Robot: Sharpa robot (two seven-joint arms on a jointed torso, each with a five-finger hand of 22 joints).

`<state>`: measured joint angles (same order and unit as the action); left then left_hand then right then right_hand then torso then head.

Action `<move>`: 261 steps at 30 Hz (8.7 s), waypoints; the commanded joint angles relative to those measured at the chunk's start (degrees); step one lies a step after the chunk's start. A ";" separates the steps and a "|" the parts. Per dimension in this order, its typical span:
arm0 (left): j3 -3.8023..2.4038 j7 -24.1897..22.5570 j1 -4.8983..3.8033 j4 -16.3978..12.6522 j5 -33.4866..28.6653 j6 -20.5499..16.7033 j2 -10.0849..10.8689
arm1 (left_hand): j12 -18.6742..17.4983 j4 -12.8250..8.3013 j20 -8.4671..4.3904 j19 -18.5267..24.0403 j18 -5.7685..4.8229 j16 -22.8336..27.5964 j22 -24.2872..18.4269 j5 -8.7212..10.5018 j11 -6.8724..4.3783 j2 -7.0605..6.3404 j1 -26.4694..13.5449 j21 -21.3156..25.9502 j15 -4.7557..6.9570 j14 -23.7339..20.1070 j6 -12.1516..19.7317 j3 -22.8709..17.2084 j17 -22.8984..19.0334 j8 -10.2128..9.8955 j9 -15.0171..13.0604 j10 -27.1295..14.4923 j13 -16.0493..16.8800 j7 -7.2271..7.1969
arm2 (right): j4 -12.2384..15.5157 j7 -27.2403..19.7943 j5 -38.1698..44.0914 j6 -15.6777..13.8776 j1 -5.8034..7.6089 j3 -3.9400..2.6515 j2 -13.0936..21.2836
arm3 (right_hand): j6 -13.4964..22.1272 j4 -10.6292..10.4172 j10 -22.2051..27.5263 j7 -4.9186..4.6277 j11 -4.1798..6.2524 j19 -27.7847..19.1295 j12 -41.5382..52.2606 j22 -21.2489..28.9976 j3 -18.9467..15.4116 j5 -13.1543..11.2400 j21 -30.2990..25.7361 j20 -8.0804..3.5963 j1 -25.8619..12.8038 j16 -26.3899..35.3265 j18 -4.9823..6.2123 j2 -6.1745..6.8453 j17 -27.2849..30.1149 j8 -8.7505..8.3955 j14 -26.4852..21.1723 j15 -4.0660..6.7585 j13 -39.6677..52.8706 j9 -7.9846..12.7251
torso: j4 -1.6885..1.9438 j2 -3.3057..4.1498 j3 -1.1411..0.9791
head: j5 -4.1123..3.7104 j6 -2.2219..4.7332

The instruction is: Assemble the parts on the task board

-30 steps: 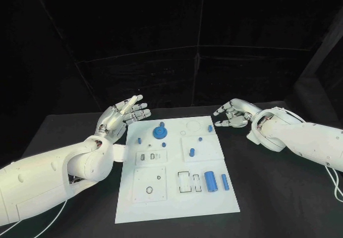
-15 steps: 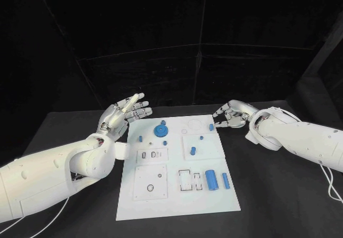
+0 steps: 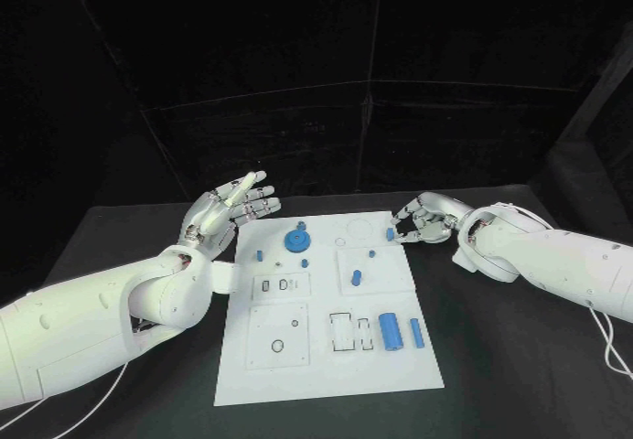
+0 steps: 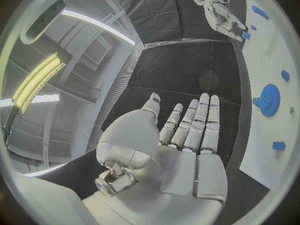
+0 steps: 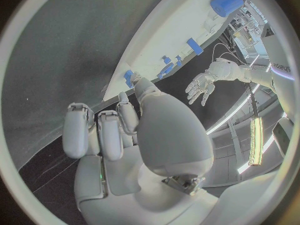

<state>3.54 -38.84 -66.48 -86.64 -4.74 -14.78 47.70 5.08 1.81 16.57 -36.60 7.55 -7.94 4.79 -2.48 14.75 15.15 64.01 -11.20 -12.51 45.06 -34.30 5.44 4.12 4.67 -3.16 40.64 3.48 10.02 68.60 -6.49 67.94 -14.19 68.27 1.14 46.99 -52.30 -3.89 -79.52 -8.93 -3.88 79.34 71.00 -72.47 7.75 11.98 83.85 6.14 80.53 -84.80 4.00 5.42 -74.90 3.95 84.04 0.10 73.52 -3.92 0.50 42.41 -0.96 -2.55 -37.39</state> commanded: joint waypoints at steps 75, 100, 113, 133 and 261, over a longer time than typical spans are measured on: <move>-0.05 -3.06 -0.09 -0.32 0.01 0.91 0.47 | -0.56 -0.33 0.01 -0.07 0.60 -0.18 -0.12 -0.25 -0.12 -0.24 0.34 -0.05 -0.08 0.38 0.12 -0.10 -0.02 -0.44 0.04 -0.09 -0.04 7.05 | 6.71 6.40 -2.01 -11.60 -0.48 -0.09 -0.44 | -8.87 1.82 -0.52 1.81 1.75 0.39 0.38 -0.86 6.09 -1.08 0.19 -1.65 1.35 0.12 -0.45 -6.44 -5.70 3.18 3.99 1.80 0.80 -0.20 | -0.15 -0.30 0.40 | -0.47 -0.30; -0.04 -3.31 -0.15 2.28 -1.40 0.80 -1.00 | -0.54 -0.48 0.00 -0.33 0.58 -0.15 -0.16 -0.25 -0.13 -0.27 0.40 -0.05 -0.08 0.45 -0.17 -0.21 -0.03 -0.42 0.00 0.30 0.00 7.04 | 18.22 24.22 9.30 -8.67 -1.02 0.88 -12.02 | -8.76 1.57 -0.48 1.77 1.71 0.24 0.03 -0.54 6.73 -0.17 0.08 -1.60 -0.01 0.62 -0.37 -5.86 -4.91 2.86 3.83 1.77 0.58 -0.08 | 0.72 -2.73 1.76 | 2.47 -3.24; -0.04 -3.51 -0.18 1.68 -1.56 0.66 -1.34 | -0.57 -0.54 0.00 -0.26 0.58 -0.13 -0.20 -0.25 -0.13 -0.27 0.44 -0.01 -0.09 0.46 -0.12 -0.26 -0.04 -0.44 0.01 0.25 0.00 7.04 | 15.96 26.04 14.30 -5.56 -3.82 1.30 -17.38 | -8.54 1.77 -0.40 1.71 1.69 0.22 -0.19 -0.45 7.07 0.21 0.05 -1.61 -0.31 0.77 -0.35 -5.39 -4.70 2.62 3.79 1.77 0.46 -0.01 | 0.70 -2.75 1.86 | 3.33 -3.88; -0.04 -3.46 -0.18 1.36 -1.57 0.94 -1.30 | -0.58 -0.61 0.00 -0.17 0.58 -0.10 -0.23 -0.25 -0.12 -0.28 0.49 0.04 -0.09 0.45 -0.10 -0.31 -0.05 -0.46 0.01 0.25 0.00 7.05 | 13.79 26.79 16.27 -3.60 -5.58 1.33 -19.43 | -8.39 1.77 -0.37 1.63 1.62 0.18 -0.25 -0.36 7.19 0.35 0.01 -1.59 -0.65 0.84 -0.34 -5.09 -4.62 2.46 3.77 1.73 0.44 0.02 | 0.71 -2.70 1.68 | 3.84 -4.68; 3.02 71.26 -9.30 10.38 58.32 26.40 -10.69 | 52.53 9.97 -16.18 -48.41 -2.88 -82.06 56.88 -0.08 -16.40 -2.67 -1.91 -61.80 17.90 44.94 -20.65 14.24 85.88 28.39 -20.01 34.17 44.31 -7.44 | 20.10 3.53 -13.20 -15.62 3.50 1.28 2.04 | 2.39 -6.65 6.00 -0.64 -0.52 -3.42 -7.50 5.82 -9.46 2.17 -3.15 0.17 0.56 5.66 0.88 -2.55 1.00 1.90 2.26 -0.08 -7.05 -0.19 | -0.53 -5.58 0.02 | 5.94 -5.90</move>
<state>6.57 26.79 -75.66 -76.56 49.04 9.50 37.32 57.25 11.64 0.82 -83.87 5.28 -89.83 61.45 -2.72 -1.35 12.49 62.29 -72.84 5.12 83.95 -55.16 19.52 74.94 32.65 -22.79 74.75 47.42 2.62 88.71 -3.21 55.56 -30.39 71.63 2.48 49.01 -49.54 -10.54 -73.78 -9.64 -4.50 76.25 63.67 -66.71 -1.28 14.48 80.93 6.33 80.83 -79.34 4.00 3.14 -73.96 5.56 84.05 -0.31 66.56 -4.05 0.01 36.77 -0.96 3.46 -43.29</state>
